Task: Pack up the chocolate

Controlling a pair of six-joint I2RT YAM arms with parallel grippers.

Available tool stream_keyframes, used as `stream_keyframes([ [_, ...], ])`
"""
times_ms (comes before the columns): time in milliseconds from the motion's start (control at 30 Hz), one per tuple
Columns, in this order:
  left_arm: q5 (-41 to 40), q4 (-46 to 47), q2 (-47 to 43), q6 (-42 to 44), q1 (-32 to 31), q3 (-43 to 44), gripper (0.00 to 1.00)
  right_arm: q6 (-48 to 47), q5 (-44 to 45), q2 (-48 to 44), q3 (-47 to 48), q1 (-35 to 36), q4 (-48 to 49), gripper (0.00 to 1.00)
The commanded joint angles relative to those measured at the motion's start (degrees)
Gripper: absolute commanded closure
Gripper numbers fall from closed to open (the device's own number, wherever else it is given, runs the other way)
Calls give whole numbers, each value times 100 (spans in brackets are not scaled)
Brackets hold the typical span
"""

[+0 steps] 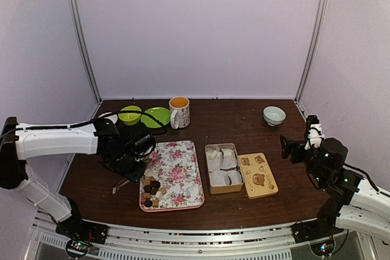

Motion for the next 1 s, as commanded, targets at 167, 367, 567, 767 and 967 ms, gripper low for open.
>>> stream_keyframes([
  [167,41,-190,208,97,50,168,63,-28,-22,-31,-55,-15,18,0],
  [367,100,-197,245,124,50,219,62,-31,-16,-29,-61,-15,18,0],
  [567,58,-333,255,144,50,328,73,-31,-18,-25,-56,-16,18,0],
  [767,55,-394,71,134,50,441,75,-29,-22,-20,-50,-17,18,0],
  [967,311,-331,-372,263,-24,683,75,-25,-21,-19,-48,-15,18,0],
])
